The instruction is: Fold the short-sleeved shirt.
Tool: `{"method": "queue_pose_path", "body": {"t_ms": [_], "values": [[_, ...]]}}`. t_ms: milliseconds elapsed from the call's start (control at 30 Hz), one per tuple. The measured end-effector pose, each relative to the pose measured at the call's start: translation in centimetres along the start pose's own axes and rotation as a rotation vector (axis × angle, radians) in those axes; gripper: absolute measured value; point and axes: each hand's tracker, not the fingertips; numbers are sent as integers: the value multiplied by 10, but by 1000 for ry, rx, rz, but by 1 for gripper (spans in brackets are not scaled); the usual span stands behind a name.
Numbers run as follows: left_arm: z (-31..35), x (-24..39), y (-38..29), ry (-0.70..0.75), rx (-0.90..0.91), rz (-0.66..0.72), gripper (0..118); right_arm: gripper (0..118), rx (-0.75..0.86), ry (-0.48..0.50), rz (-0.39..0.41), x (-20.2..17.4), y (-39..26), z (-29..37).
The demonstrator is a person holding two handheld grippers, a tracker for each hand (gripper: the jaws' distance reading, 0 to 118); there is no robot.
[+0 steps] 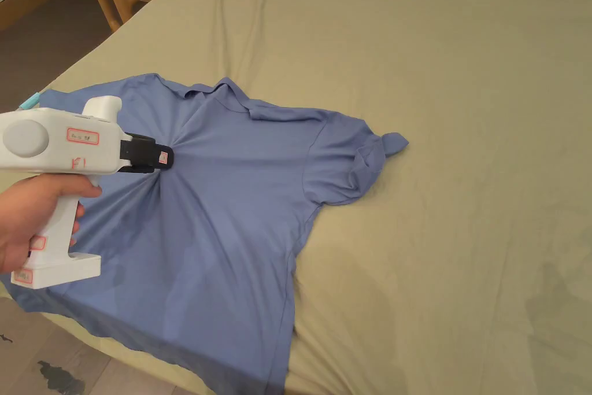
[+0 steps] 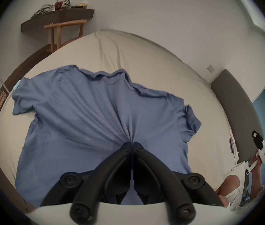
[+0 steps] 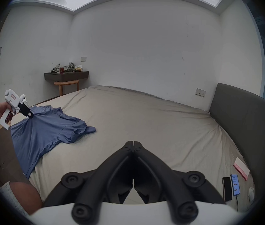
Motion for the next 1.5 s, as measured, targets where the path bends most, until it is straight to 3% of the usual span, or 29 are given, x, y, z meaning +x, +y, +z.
{"method": "queue_pose_path", "body": {"t_ms": [400, 800, 1200, 1500], "values": [[59, 24, -26, -101, 183, 10, 0, 0, 11, -5, -21, 6, -1, 4], [115, 124, -1, -231, 308, -84, 0, 0, 44, 3, -85, 25, -1, 24], [147, 332, 71, -495, 413, -320, 0, 0, 129, -74, -168, 86, -8, 74], [113, 520, 116, -704, 486, -483, 0, 0, 188, -224, -229, 144, -20, 120]]}}
